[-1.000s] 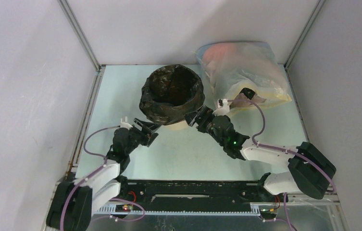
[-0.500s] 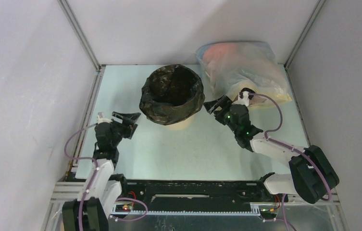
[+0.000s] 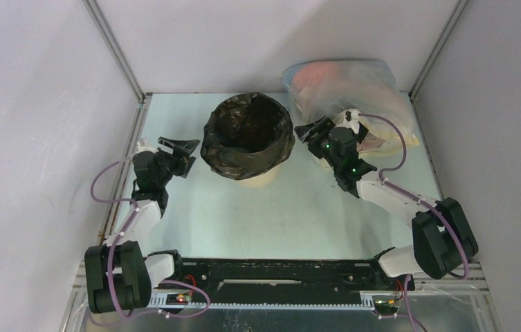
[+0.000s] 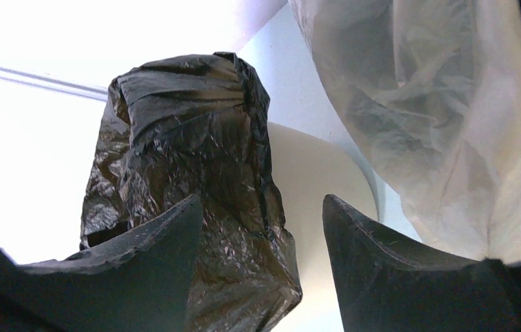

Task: Put the trash bags into the trash bin

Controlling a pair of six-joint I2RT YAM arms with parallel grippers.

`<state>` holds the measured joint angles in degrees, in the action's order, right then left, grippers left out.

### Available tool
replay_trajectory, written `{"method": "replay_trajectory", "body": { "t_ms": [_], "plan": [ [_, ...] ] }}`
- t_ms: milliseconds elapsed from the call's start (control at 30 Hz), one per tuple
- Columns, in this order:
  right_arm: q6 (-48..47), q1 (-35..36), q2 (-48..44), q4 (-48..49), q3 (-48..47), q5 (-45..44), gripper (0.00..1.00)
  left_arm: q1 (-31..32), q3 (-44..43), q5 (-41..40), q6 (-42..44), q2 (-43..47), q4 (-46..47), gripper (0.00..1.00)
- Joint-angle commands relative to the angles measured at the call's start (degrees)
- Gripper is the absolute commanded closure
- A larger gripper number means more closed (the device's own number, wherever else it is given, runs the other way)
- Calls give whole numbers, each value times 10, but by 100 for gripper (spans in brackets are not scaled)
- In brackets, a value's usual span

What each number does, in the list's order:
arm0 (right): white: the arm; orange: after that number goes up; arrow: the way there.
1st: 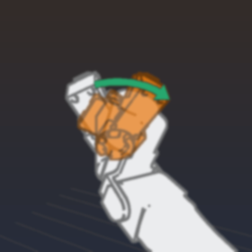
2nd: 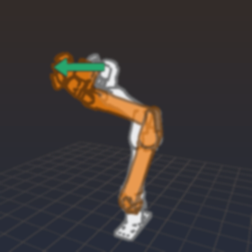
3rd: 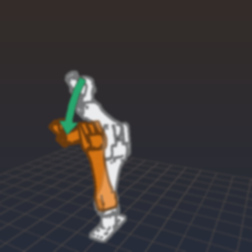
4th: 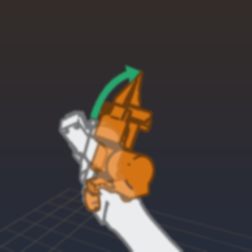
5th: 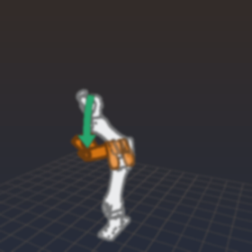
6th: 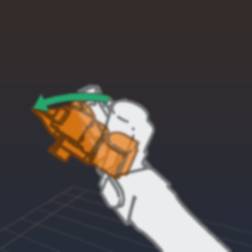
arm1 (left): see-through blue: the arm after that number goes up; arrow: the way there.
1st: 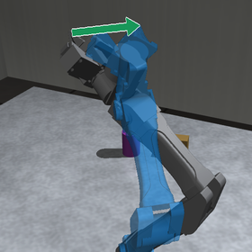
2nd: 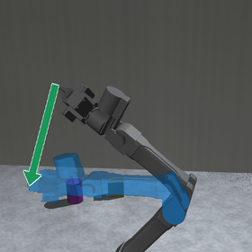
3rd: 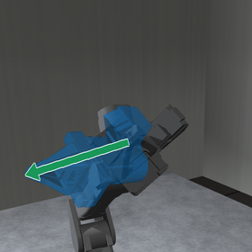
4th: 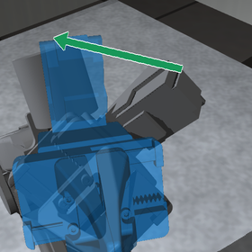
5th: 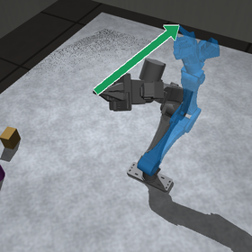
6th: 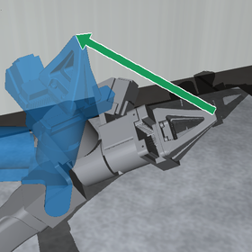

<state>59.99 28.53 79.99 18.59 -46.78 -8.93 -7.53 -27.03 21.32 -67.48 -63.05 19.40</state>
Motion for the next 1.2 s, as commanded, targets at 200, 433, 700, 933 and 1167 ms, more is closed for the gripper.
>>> {"method": "replay_trajectory", "body": {
  "t_ms": [200,433,700,933,1167],
  "plan": [
    [75,-4,49,-36,-71,-42,37,-6,-42,-12,-32,-59,43,21],
    [100,-5,101,-17,-89,-22,43,-5,-54,13,-39,-105,59,21],
    [104,6,136,-19,-90,-18,43,16,-54,61,-51,-189,119,27],
    [95,12,154,-33,-80,-19,44,29,-43,59,-33,-219,134,28],
    [97,13,158,-12,-42,-28,44,32,-15,44,-10,-247,149,30]
  ]
}}
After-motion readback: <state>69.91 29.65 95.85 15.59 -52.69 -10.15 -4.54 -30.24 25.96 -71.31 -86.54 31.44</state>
